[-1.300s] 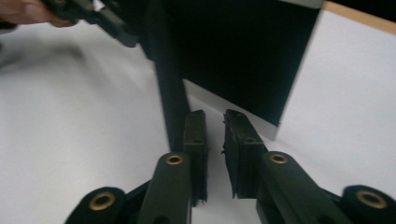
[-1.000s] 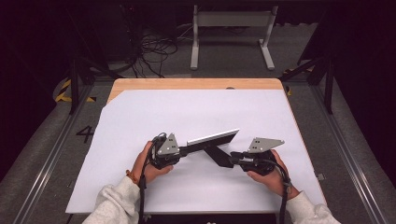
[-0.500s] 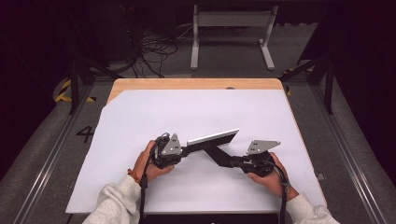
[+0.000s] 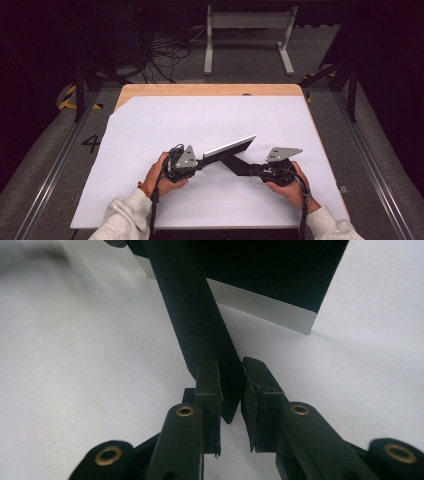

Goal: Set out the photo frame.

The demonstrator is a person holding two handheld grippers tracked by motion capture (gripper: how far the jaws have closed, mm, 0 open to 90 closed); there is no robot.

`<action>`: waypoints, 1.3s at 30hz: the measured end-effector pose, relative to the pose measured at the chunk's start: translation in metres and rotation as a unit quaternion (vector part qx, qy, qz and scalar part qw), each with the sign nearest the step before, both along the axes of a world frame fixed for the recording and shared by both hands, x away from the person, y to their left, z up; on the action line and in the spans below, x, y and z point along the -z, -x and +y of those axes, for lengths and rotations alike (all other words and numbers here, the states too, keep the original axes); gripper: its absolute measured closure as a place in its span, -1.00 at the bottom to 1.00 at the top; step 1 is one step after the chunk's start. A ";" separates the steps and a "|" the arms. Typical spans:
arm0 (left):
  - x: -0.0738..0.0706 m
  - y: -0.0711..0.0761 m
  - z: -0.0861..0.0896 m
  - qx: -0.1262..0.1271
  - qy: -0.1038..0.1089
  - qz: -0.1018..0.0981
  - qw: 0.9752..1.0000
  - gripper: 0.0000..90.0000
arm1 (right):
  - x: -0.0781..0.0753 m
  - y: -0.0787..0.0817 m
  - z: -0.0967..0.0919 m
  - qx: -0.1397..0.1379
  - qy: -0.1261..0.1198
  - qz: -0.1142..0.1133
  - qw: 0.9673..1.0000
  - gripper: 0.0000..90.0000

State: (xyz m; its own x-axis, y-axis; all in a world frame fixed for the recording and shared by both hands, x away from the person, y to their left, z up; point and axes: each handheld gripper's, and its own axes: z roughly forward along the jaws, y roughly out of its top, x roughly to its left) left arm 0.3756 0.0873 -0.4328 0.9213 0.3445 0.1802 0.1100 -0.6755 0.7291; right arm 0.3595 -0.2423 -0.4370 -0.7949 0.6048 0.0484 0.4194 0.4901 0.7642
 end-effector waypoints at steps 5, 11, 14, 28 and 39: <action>0.001 0.003 -0.001 0.001 0.006 0.005 1.000 0.87 | -0.001 -0.003 -0.003 0.007 0.002 0.001 1.000 0.72; 0.000 0.005 -0.004 0.010 0.004 0.005 1.000 0.85 | -0.002 -0.006 -0.005 0.017 0.006 0.001 1.000 0.70; 0.000 0.007 -0.005 0.016 0.004 0.005 1.000 0.84 | -0.002 -0.008 -0.006 0.022 0.006 0.001 1.000 0.69; 0.001 0.013 -0.013 0.038 0.010 0.010 0.999 0.79 | -0.003 -0.012 -0.011 0.049 0.022 -0.014 0.998 0.73; 0.003 0.015 -0.008 0.054 0.009 0.012 0.998 0.79 | -0.003 -0.014 -0.016 0.064 0.021 -0.019 0.998 0.82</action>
State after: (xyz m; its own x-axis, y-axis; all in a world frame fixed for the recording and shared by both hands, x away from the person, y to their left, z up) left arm 0.3607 0.0794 -0.4363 0.9572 0.2462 0.1523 0.0552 -0.6716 0.7388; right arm 0.3738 -0.2585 -0.4339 -0.7121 0.7020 -0.0090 0.4510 0.4672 0.7604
